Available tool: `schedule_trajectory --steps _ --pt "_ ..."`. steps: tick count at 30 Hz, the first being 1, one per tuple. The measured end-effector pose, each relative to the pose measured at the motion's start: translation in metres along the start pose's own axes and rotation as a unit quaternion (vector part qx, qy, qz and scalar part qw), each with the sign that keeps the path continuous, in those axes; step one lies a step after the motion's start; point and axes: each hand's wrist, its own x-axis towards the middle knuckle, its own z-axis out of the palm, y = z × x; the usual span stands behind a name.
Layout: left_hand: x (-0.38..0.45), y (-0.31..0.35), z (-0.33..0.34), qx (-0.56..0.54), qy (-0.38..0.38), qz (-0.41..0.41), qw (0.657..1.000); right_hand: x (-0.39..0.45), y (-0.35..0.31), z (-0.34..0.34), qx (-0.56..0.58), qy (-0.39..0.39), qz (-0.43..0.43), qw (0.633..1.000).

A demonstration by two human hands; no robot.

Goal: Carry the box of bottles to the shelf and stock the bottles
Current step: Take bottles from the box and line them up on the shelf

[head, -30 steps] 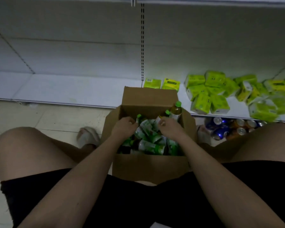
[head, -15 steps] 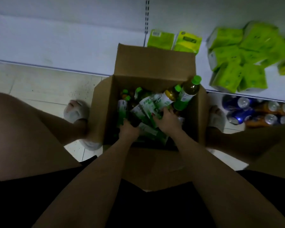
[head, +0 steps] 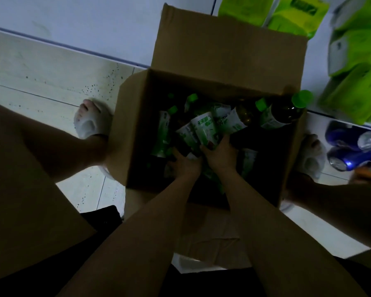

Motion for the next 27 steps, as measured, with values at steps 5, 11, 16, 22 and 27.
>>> schedule_trajectory --steps 5,11,16,22,27 --pt "0.009 -0.003 0.008 -0.082 0.016 -0.016 0.996 0.003 0.004 -0.002 -0.026 -0.005 -0.007 1.0" --pt "-0.001 -0.004 -0.001 -0.164 0.017 0.017 0.986 0.003 -0.001 -0.023 -0.029 -0.083 -0.005 0.996" --pt "-0.023 0.002 -0.022 -0.186 -0.008 0.121 0.975 -0.023 -0.001 -0.051 0.175 -0.117 0.066 0.975" --pt "-0.059 0.013 -0.059 -0.157 -0.085 0.285 0.942 -0.07 -0.008 -0.084 0.244 -0.108 0.061 0.962" --pt "-0.095 0.03 -0.092 -0.186 -0.113 0.345 0.913 -0.111 -0.019 -0.107 0.343 -0.131 0.019 0.93"
